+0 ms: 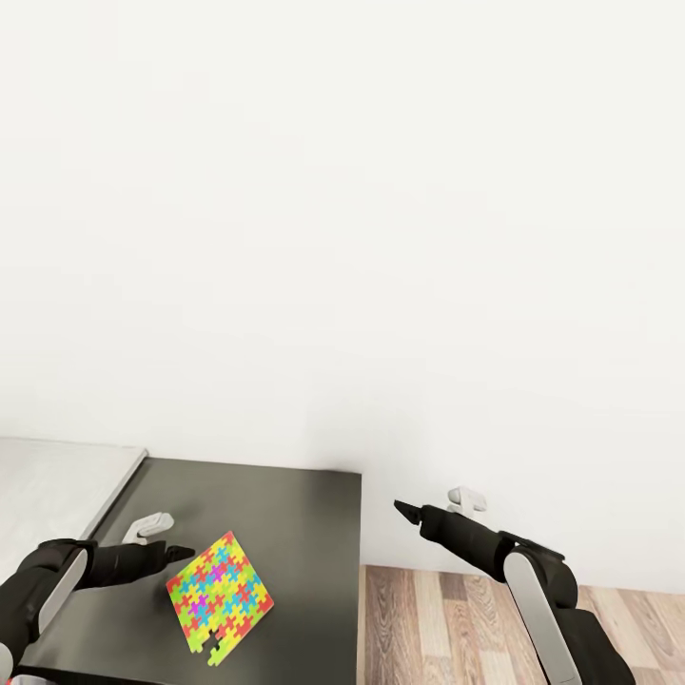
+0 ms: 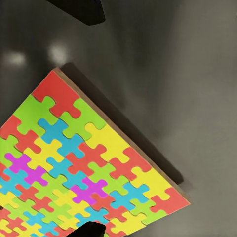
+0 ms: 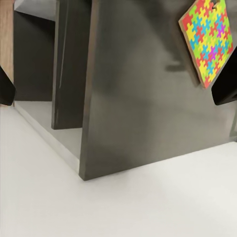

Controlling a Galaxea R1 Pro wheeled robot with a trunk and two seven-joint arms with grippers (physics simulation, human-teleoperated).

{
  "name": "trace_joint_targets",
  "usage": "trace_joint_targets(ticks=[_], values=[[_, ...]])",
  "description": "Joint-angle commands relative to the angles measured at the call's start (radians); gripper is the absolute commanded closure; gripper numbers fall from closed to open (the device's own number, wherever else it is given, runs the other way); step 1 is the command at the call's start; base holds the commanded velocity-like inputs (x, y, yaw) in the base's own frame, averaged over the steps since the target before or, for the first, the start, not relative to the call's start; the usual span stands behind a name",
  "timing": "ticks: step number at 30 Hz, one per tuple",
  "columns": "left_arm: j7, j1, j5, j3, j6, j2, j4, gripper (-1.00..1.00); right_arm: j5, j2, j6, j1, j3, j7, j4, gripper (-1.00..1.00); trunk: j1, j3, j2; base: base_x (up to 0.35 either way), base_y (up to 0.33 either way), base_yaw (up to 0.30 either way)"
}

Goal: Put all the toys in the child's room - the three board games (two on the bed and one on the table), the two jigsaw puzzles on the table, and the tennis ball on the table - inside the toy box on the table in the child's room.

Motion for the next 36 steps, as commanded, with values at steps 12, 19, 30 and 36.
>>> trace_joint_targets(ticks=[12,19,30,36], values=[[-0.002,-0.001,0.002,-0.002,0.003,-0.001,0.001,-1.0,0.004,0.0,0.004,0.0,0.0,0.004,-0.002,-1.0,0.001,-0.004,-0.002,0.0,0.0,0.0],[-0.032,-0.001,0.001,-0.004,0.002,0.0,0.001,-1.0,0.003,0.0,0.004,0.0,0.0,0.004,-0.002,-1.0,0.001,-0.004,-0.002,0.0,0.0,0.0],[-0.084,-0.001,-0.028,-0.005,-0.018,-0.004,0.001,-1.0,0.003,0.0,0.005,0.0,0.0,0.004,-0.001,-1.0,0.001,-0.006,-0.002,0.0,0.0,0.0],[-0.087,-0.001,-0.038,-0.003,-0.023,-0.006,0.001,-1.0,0.003,0.0,0.005,0.0,0.0,0.004,-0.001,-1.0,0.001,-0.012,-0.002,0.0,0.0,0.0]])
